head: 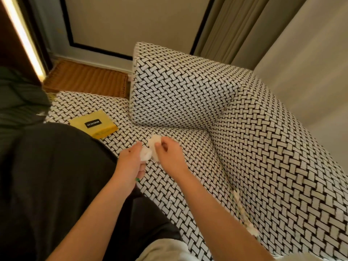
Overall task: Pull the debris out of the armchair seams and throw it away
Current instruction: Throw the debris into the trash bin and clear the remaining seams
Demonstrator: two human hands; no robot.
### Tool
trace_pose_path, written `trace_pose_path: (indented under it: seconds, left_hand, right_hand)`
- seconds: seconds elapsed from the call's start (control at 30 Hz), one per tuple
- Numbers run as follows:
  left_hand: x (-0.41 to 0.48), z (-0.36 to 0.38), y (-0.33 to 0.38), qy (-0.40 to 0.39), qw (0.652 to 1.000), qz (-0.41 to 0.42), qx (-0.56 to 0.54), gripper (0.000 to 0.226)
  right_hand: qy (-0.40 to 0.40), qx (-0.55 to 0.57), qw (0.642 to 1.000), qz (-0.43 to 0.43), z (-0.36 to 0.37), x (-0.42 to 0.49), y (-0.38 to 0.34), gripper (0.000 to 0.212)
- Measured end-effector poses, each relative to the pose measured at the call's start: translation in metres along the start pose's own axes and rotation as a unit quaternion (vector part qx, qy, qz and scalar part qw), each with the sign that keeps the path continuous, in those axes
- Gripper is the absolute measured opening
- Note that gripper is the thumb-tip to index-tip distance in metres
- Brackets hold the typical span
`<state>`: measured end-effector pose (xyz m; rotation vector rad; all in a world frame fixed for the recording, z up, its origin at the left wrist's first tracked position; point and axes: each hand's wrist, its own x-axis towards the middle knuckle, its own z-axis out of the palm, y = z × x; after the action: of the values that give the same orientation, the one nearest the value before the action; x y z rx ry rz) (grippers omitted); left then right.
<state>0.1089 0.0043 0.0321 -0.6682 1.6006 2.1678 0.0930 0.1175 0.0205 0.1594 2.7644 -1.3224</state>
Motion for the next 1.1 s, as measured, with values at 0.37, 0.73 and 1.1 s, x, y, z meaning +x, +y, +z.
trace_pose_path:
  seconds: [0.37, 0.73, 1.1]
  left_hand:
    - [-0.043, -0.142, 0.085, 0.147, 0.972, 0.181, -0.024, 0.028]
    - [-0.003, -0.304, 0.066, 0.289, 0.939, 0.133, -0.133, 0.038]
    - [0.079, -0.386, 0.059, 0.362, 0.919, 0.027, -0.15, 0.021]
  right_hand:
    - [-0.161, 0.134, 0.97, -0.127, 0.085, 0.013, -0.143, 0.006]
    - [-0.315, -0.008, 0.932, -0.179, 0.232, 0.042, -0.208, 0.006]
    - [-0.371, -0.057, 0.927, 0.002, 0.35, 0.086, -0.207, 0.018]
